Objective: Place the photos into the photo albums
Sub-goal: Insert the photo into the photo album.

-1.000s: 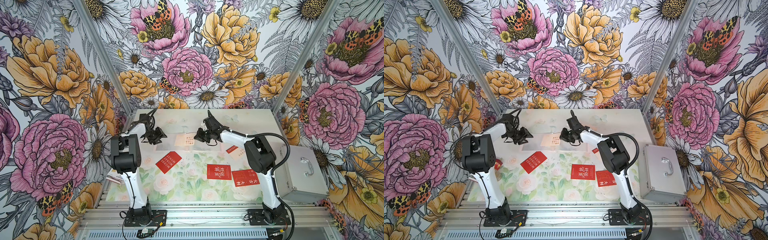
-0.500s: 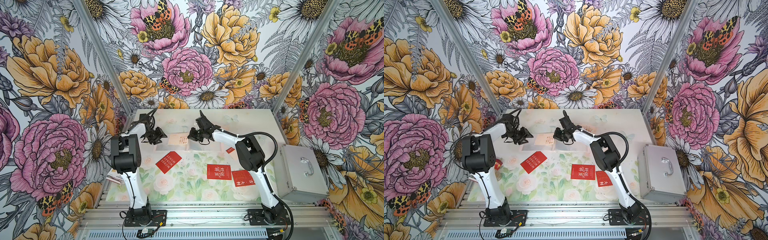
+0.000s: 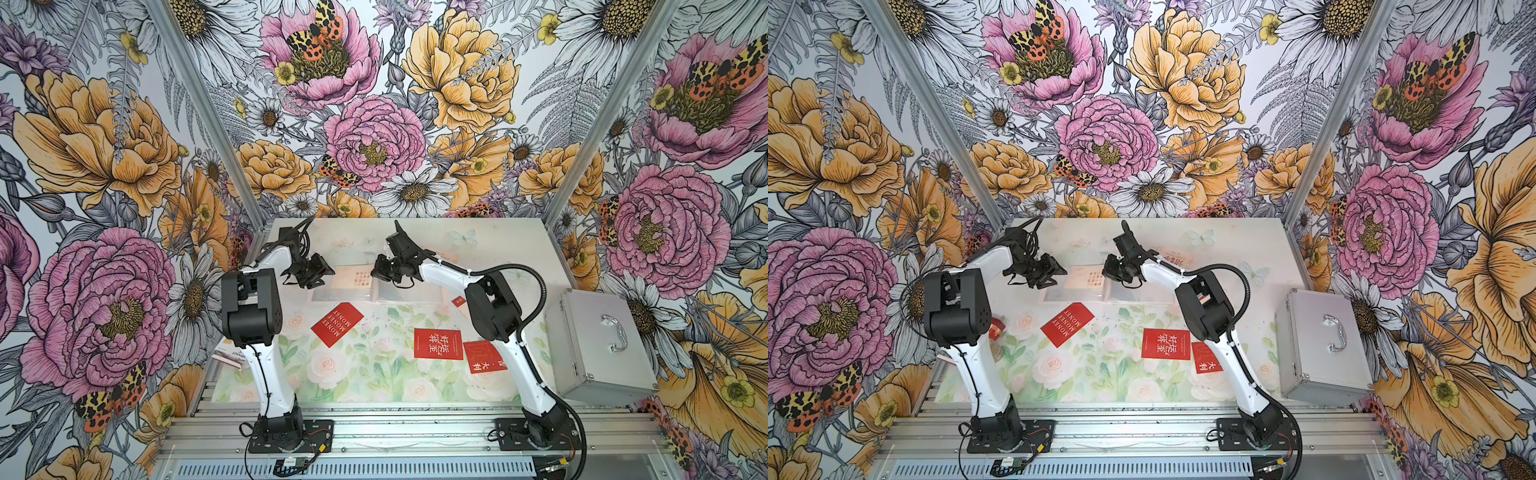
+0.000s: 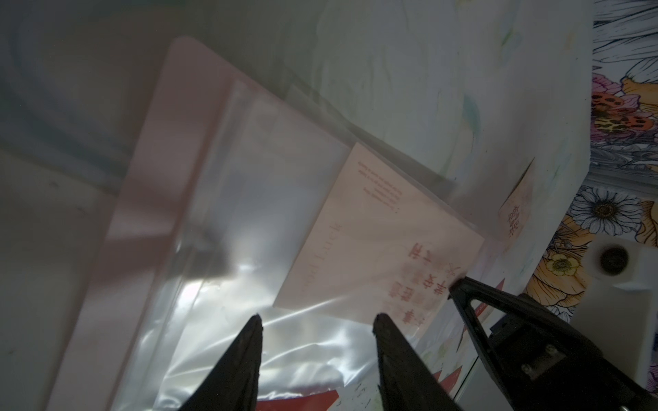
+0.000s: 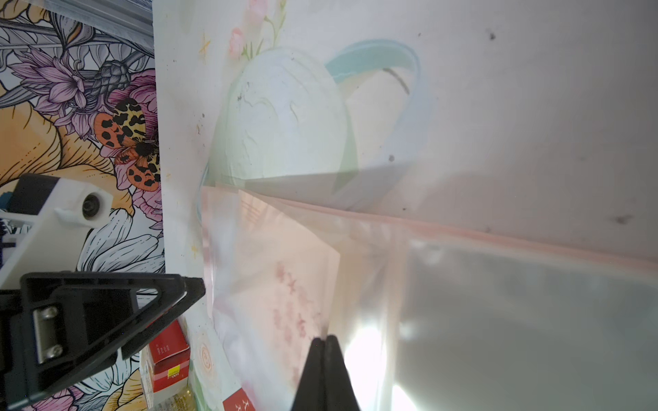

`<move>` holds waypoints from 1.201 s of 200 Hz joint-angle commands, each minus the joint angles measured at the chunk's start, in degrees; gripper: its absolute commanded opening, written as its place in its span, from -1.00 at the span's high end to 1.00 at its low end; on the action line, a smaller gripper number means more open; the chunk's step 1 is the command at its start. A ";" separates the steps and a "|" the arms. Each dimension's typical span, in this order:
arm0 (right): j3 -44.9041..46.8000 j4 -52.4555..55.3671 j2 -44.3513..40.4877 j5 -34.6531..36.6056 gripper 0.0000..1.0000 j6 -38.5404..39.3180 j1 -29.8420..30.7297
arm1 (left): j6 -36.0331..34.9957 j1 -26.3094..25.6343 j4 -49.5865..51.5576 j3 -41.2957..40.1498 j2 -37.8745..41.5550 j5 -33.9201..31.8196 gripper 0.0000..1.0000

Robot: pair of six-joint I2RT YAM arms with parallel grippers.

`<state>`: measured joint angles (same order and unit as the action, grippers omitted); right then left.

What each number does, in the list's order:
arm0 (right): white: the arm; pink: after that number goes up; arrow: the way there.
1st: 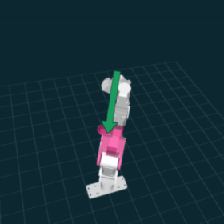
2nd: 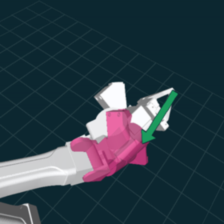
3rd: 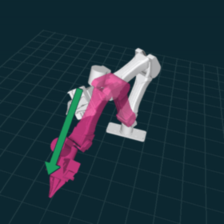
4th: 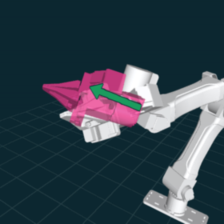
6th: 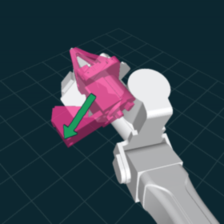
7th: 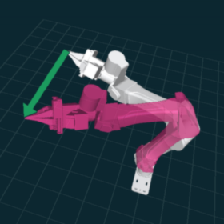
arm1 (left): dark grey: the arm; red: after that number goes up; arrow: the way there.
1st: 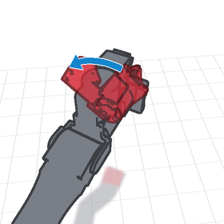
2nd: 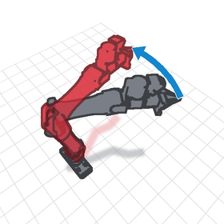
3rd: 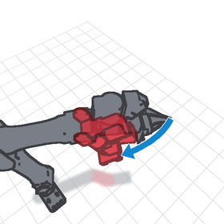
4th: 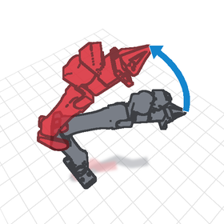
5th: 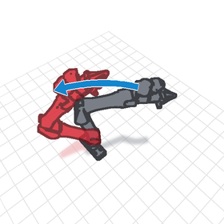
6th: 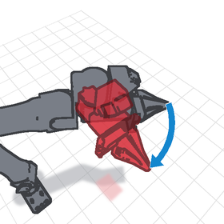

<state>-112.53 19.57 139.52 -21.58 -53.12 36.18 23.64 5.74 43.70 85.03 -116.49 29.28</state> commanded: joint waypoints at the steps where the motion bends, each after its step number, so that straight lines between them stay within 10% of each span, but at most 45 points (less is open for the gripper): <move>1: -2.11 0.27 1.39 0.84 1.00 0.11 0.73 | 0.36 -0.55 -0.12 1.14 -0.34 1.79 -0.04; 123: -0.44 8.11 -4.66 4.70 0.54 6.75 0.42 | 0.25 -0.26 -0.12 1.32 -0.71 2.05 -0.05; 240: -4.55 12.19 -1.14 6.74 1.00 9.71 0.46 | 0.26 -0.37 -0.11 1.36 -0.48 2.01 -0.05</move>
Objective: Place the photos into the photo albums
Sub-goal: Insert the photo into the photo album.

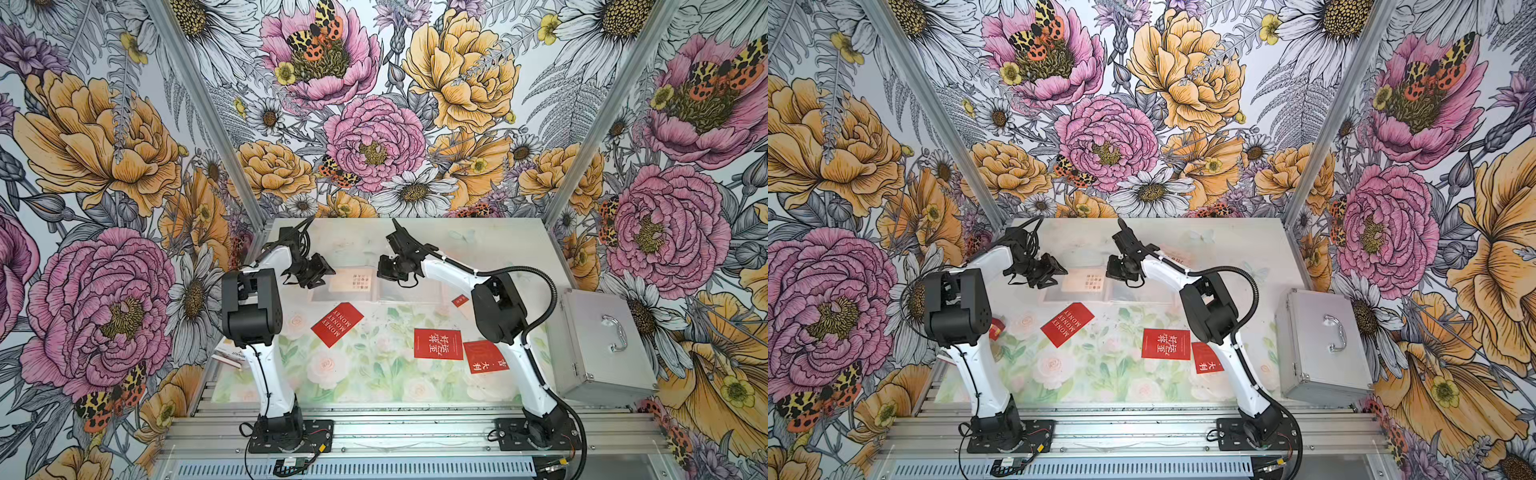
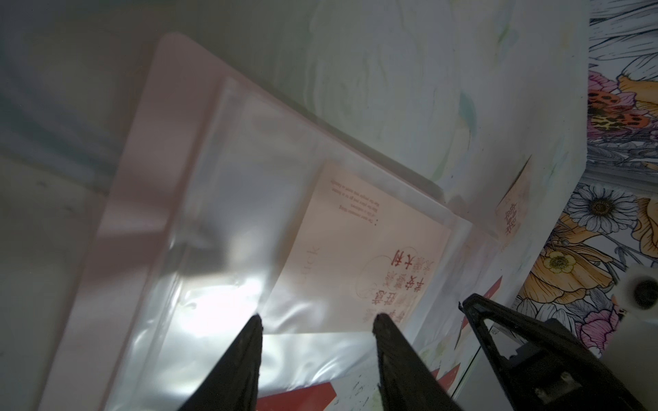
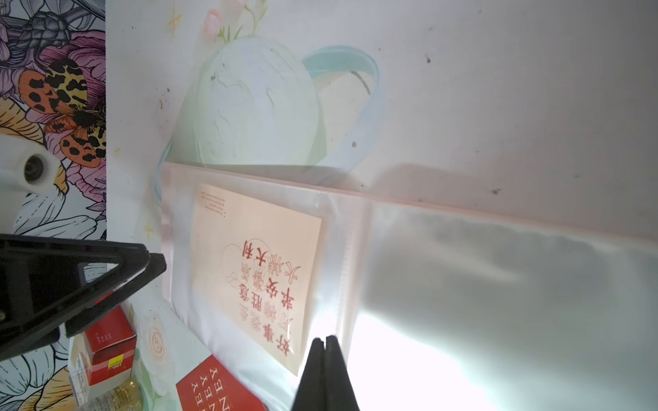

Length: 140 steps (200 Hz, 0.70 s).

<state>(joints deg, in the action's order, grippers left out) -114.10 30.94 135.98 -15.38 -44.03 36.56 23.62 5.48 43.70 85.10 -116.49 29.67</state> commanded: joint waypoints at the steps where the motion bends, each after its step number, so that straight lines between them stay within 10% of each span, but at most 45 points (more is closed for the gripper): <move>1: -3.06 0.85 2.51 0.44 1.00 0.66 0.09 | 0.29 -0.11 -0.11 1.25 -0.49 1.66 -0.05; 140: -13.87 2.33 11.90 -2.15 1.00 -1.27 1.71 | 0.36 -0.11 -0.11 1.29 -0.33 1.89 -0.05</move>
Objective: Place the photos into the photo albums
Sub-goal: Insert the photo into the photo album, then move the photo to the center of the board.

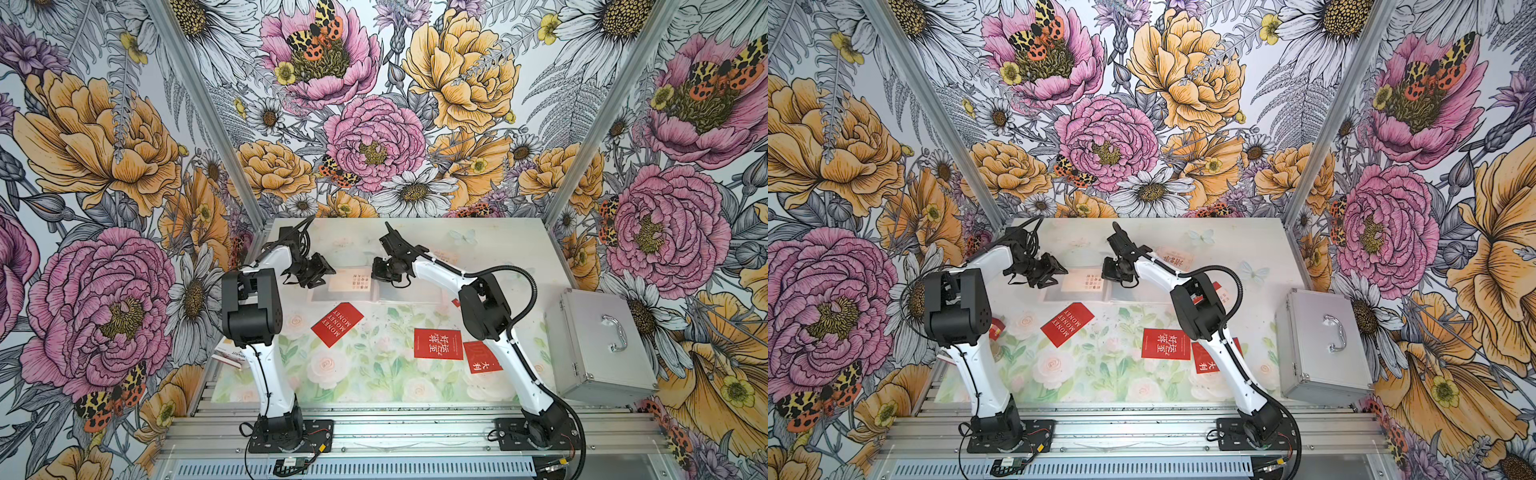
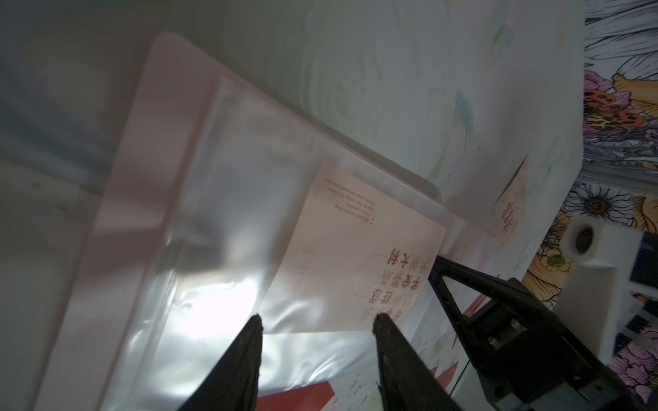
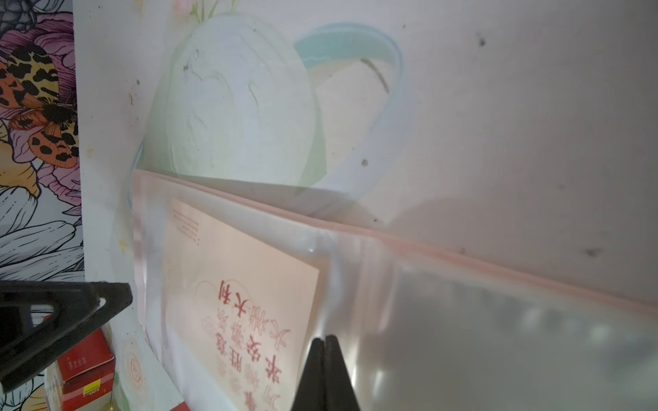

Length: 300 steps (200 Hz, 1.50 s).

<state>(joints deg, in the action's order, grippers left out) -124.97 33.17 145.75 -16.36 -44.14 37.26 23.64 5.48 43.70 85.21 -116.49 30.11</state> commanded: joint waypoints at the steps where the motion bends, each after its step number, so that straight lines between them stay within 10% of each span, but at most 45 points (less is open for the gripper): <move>1: -3.09 0.08 2.19 -1.19 1.00 -1.19 1.04 | 0.34 -0.11 -0.11 1.18 -0.33 1.49 -0.05; 116: -4.80 2.60 0.78 -0.46 1.00 0.79 1.78 | 0.18 0.16 -0.12 1.28 -0.24 1.17 -0.05; 234: 18.19 1.63 -19.93 7.22 0.91 5.31 2.89 | -1.09 0.00 -0.15 -1.33 5.25 -2.27 -0.04; 300: 37.07 -6.39 -30.62 5.68 0.90 3.53 2.96 | -2.31 -6.32 0.18 -12.04 16.03 -17.64 -0.05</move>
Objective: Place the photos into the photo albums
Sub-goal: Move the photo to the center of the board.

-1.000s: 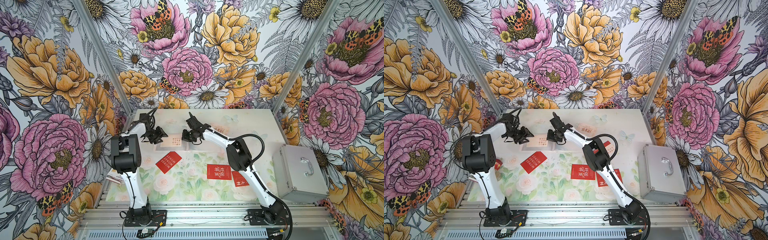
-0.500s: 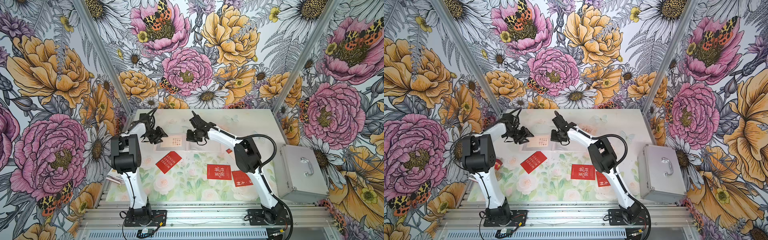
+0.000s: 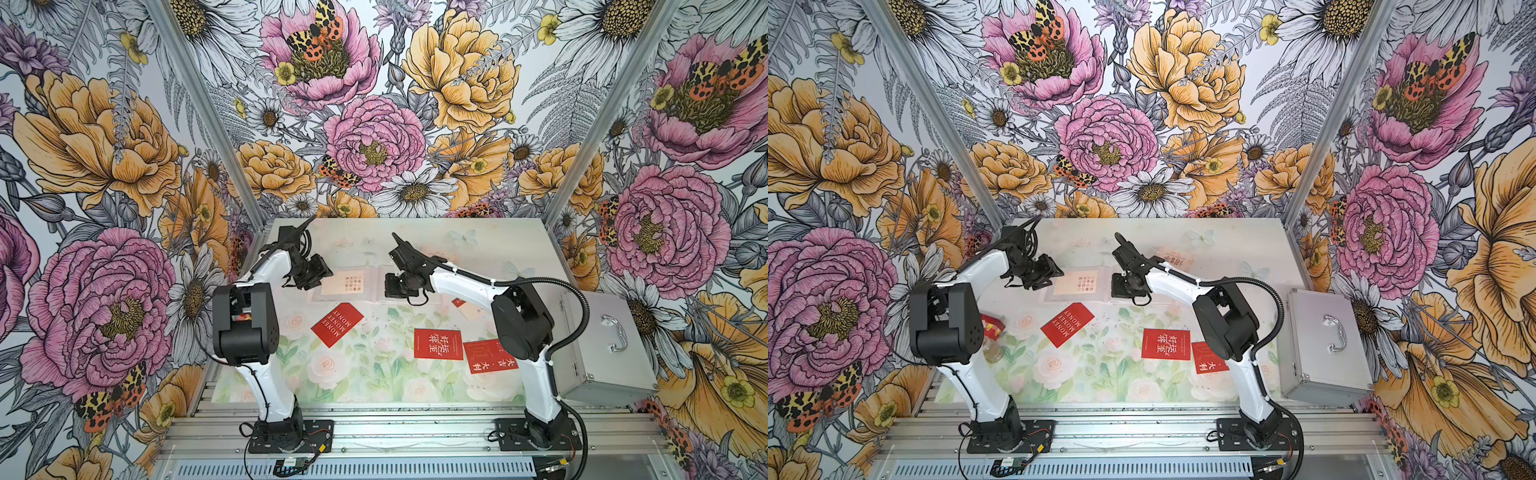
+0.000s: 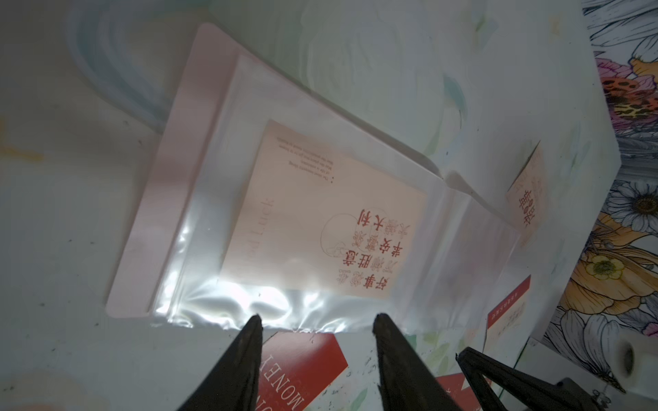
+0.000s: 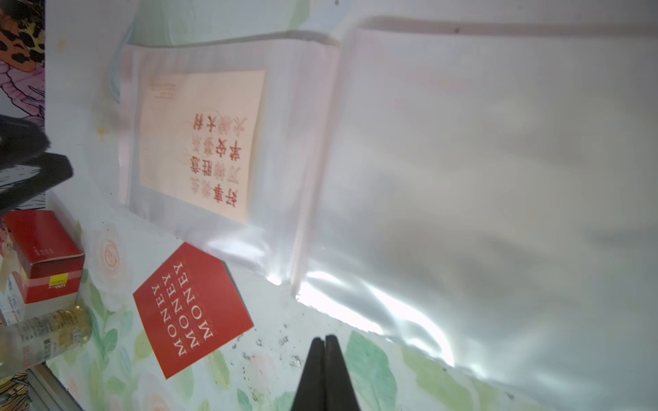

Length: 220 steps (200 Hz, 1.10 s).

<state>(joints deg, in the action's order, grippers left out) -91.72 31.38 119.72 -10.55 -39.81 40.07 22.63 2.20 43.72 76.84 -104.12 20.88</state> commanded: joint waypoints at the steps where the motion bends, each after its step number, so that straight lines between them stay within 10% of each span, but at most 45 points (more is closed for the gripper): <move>1: 4.05 -4.76 -4.72 -0.20 0.90 -0.79 0.12 | -1.34 -3.28 0.06 -3.82 3.70 -8.81 -0.05; 81: 13.44 -10.50 -10.05 -0.44 0.90 -1.24 0.09 | 0.89 -11.81 -5.25 -11.21 2.56 -22.51 -0.02; 220: 19.92 -12.30 -12.14 -2.75 0.90 -0.76 -1.58 | 9.96 -20.38 -13.51 -28.62 12.92 -16.34 -0.02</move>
<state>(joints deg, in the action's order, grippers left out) -71.50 20.36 108.77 -12.08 -40.84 38.74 29.26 -15.16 28.67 50.00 -92.82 2.98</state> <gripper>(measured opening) 0.049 0.510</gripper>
